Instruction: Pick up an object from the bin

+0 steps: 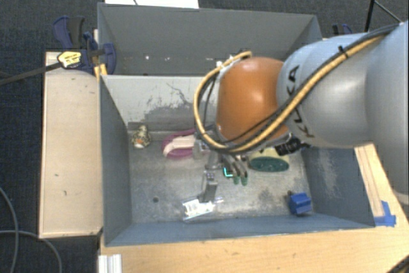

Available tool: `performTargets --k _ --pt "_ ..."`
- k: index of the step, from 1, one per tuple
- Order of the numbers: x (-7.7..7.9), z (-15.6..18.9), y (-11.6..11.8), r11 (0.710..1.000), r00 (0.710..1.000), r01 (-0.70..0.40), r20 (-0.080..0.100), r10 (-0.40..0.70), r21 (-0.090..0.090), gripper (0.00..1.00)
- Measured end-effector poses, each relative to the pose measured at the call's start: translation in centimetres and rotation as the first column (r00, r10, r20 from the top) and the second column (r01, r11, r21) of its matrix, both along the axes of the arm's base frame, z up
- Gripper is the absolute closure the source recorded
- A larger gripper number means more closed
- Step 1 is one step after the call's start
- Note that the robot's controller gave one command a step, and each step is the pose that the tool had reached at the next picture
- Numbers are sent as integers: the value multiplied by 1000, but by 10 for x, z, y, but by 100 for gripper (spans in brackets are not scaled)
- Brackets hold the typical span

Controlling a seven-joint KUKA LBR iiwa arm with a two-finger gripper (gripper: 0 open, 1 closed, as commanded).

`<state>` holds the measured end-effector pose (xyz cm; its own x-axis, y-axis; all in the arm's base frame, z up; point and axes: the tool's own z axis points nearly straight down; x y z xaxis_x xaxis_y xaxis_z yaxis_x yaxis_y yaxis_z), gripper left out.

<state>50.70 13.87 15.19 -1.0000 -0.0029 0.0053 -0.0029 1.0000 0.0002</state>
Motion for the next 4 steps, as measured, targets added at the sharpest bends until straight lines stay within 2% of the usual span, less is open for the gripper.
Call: performTargets --k 1,2,3,4 --pt "-32 -46 20 1000 1000 14 0 -14 0 0" --pt "-29 -82 -10 999 999 43 11 -43 1 0" --pt "-30 -82 -8 999 999 47 8 -47 1 100" --pt "-7 -6 -20 999 999 32 15 -32 2 100"
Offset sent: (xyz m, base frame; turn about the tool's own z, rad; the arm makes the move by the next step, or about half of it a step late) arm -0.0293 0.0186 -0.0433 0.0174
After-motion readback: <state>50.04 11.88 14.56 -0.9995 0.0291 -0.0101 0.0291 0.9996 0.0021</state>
